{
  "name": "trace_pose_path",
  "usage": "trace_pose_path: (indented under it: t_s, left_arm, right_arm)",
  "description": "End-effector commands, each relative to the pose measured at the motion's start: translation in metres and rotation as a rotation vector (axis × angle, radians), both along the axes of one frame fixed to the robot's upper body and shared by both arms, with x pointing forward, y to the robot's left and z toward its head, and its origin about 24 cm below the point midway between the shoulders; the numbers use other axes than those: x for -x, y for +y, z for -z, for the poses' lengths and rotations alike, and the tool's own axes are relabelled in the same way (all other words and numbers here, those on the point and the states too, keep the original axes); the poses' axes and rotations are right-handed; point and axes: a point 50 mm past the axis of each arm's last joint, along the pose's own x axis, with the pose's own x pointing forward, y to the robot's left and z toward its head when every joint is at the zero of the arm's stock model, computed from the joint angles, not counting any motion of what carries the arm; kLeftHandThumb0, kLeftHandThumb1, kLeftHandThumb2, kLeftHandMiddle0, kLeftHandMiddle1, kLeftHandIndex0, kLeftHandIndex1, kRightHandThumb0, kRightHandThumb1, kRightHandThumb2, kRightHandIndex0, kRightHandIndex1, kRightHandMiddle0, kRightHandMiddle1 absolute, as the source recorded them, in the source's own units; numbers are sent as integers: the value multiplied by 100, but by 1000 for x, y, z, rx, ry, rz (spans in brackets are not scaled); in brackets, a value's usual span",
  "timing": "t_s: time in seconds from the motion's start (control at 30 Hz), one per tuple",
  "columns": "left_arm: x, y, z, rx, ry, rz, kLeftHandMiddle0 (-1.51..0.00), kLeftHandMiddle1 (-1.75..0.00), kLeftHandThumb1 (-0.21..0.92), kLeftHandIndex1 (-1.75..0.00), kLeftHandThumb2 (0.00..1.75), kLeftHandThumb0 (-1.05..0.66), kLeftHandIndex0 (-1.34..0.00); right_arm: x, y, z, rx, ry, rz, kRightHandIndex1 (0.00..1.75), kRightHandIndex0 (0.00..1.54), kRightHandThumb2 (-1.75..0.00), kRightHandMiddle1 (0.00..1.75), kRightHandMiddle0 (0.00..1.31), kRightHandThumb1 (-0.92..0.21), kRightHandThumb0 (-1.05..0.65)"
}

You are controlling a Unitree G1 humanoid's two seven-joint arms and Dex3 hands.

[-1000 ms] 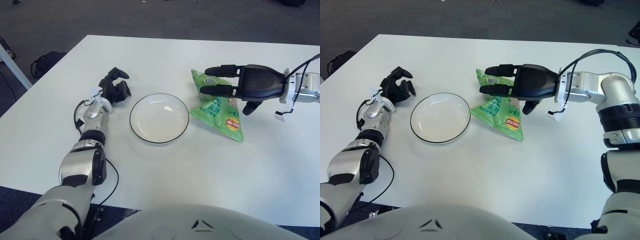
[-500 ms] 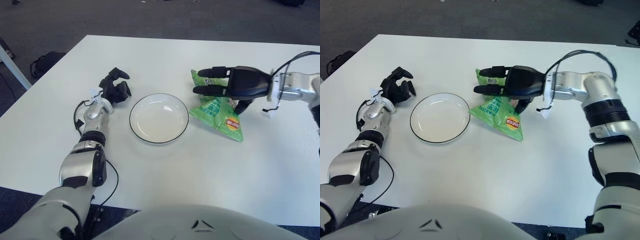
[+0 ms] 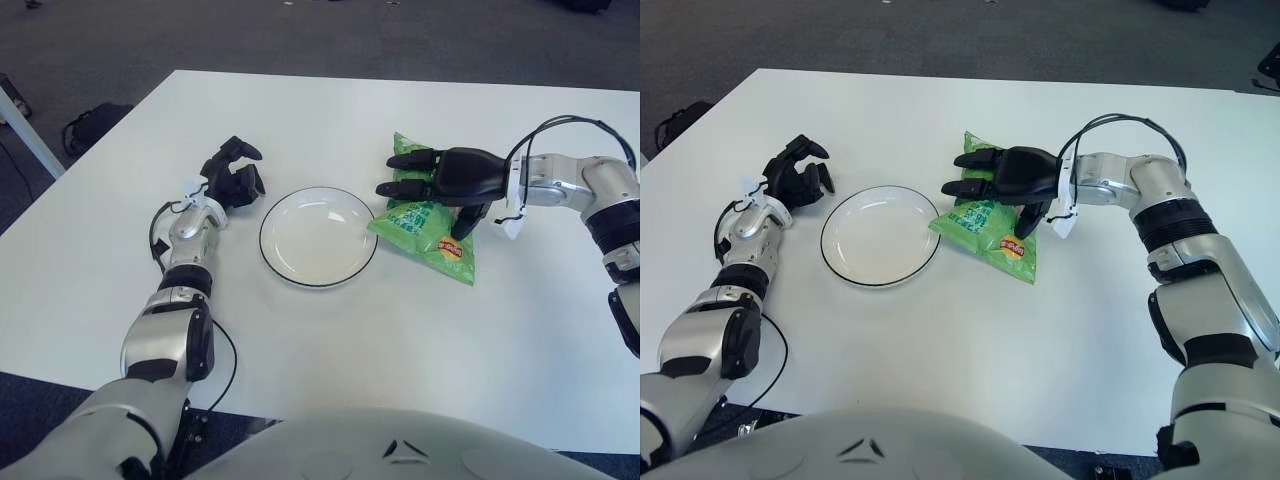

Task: Put the snack into the plate.

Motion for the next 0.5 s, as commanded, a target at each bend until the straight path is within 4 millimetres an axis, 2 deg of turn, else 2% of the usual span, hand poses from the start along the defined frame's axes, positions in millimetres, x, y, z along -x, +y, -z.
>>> trace_pose_path:
  t_s: [0.0,0.17,0.23,0.33,0.4,0.43,0.47]
  left_arm:
    - [15,0,26,37,86,-5,-89,-175,45,-175,115,-44,-51]
    - [16,1,25,30,79,-9,-91,-175,45,-175,115,-44,-50]
    - [16,1,25,30,79,-9,-92,-175,45,-175,114,-44,-50]
    - [16,2,24,31,78,-9,-92,-175,45,-175,114,-44,-50]
    - [16,2,24,31,77,-9,-92,-175,45,-175,114,-44,-50]
    - [15,2,24,31,77,-10,-92,-175,45,-175,115,-44,-50]
    - [15,2,23,31,77,-11,-92,-175,45,-175,115,-44,-50]
  right_arm:
    - [2,-1,15,53,52,25,0,0,-43,0,0,-63,-87]
    - [-1,-1,18,62,69,58,0,0,-60,7,0,-52,-80]
    - [-2,-1,20,50,73,81,1,2,-69,18,0,-46,-75]
    - [-4,-1,19,33,89,93,7,12,-81,42,0,-38,-61]
    - [-5,-2,18,18,102,108,36,9,-91,65,0,-33,-49]
    - [-7,-3,16,2,107,121,59,6,-98,81,0,-29,-42]
    - [-8,-3,15,-9,111,129,91,4,-109,110,1,-26,-29]
